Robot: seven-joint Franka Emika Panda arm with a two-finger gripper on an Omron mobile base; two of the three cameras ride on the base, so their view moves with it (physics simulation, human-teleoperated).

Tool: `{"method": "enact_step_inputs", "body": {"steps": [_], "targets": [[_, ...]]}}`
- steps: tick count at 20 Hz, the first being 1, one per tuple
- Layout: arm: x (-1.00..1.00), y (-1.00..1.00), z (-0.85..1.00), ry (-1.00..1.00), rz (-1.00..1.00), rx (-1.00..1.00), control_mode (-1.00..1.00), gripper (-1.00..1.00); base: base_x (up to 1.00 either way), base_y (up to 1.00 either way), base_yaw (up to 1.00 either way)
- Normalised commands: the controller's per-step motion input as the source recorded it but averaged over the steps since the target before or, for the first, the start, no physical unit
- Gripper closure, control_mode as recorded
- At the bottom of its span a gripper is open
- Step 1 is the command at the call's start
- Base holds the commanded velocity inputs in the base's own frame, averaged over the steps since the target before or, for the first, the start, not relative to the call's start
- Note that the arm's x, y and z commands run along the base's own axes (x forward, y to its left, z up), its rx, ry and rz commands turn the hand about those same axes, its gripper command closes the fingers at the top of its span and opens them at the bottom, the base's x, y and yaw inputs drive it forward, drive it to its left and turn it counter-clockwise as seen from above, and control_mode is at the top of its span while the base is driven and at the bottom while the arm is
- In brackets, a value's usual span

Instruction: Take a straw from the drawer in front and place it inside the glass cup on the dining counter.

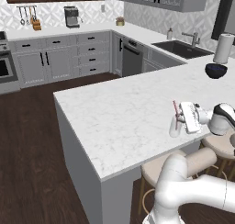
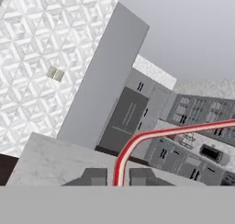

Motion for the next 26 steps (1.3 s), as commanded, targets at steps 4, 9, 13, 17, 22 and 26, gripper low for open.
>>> {"method": "enact_step_inputs", "body": {"steps": [4,9,13,17,22,26], "targets": [[0.0,-0.11,-0.04,-0.12,0.0,0.01,-1.0,-1.0,0.0,0.0,0.0],[0.0,-0.08,0.0,-0.15,0.0,0.02,-1.0,-1.0,0.0,0.0,0.0],[0.0,0.0,0.0,-0.1,0.01,0.0,-1.0,-1.0,0.0,0.0,0.0],[0.0,0.0,-0.01,-0.03,0.0,-0.01,-1.0,-1.0,0.0,0.0,0.0],[-0.06,-0.01,-0.23,-0.01,0.0,-0.09,-1.0,-1.0,0.0,0.0,0.0],[-0.11,-0.14,-0.33,-0.03,-0.02,-0.24,-1.0,-1.0,0.0,0.0,0.0]]}}
